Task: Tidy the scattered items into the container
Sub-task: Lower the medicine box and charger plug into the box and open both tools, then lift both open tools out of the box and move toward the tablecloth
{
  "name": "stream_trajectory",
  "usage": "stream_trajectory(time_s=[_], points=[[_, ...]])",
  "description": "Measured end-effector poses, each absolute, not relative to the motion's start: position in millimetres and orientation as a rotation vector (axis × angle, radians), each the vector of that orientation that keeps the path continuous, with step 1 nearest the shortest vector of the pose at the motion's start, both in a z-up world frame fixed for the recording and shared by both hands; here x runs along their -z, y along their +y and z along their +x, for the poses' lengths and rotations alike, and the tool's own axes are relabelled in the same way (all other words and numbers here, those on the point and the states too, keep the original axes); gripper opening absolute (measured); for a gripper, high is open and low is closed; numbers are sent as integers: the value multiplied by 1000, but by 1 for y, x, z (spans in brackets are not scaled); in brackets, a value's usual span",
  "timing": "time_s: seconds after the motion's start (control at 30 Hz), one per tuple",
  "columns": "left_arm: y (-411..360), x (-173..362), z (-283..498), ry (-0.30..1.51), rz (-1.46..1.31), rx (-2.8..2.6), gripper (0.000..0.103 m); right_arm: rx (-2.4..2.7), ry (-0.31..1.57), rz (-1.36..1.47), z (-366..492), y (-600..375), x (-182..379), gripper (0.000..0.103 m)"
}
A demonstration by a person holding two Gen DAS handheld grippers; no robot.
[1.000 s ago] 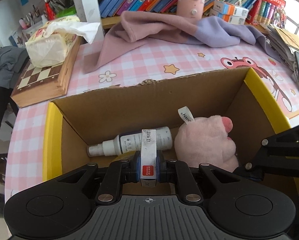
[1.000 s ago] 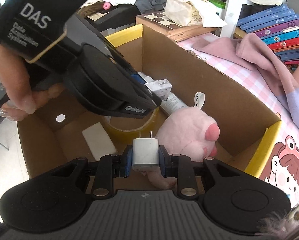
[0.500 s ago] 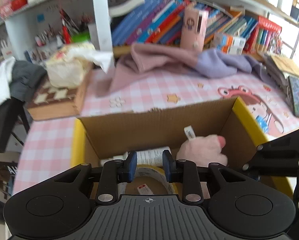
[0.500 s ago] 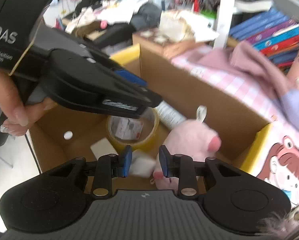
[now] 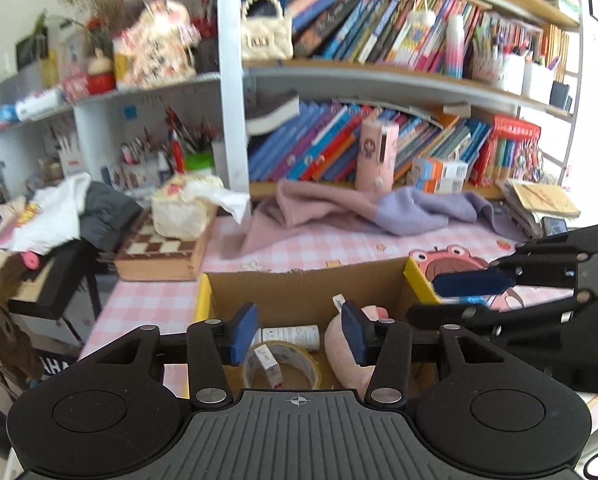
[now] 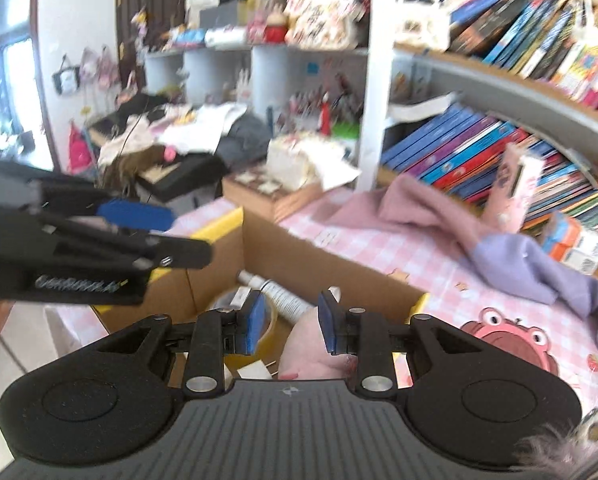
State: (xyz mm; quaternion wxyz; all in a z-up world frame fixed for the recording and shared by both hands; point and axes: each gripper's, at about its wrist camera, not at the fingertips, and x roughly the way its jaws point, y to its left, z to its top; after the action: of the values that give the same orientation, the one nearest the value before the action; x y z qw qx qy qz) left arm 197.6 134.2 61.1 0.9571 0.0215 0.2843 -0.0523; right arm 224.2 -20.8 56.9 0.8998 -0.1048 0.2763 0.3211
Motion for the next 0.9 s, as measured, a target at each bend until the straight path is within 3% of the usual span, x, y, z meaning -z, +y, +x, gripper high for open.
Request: stream_trajectory(time_s=[0.37,0.9], points=[[130,-76,118,529,146,105,70,-537,495,-173,151,-70,-73,28],[125,-43,22,532,30,-10,73,-423,524,-207,39,-92,-27,28]])
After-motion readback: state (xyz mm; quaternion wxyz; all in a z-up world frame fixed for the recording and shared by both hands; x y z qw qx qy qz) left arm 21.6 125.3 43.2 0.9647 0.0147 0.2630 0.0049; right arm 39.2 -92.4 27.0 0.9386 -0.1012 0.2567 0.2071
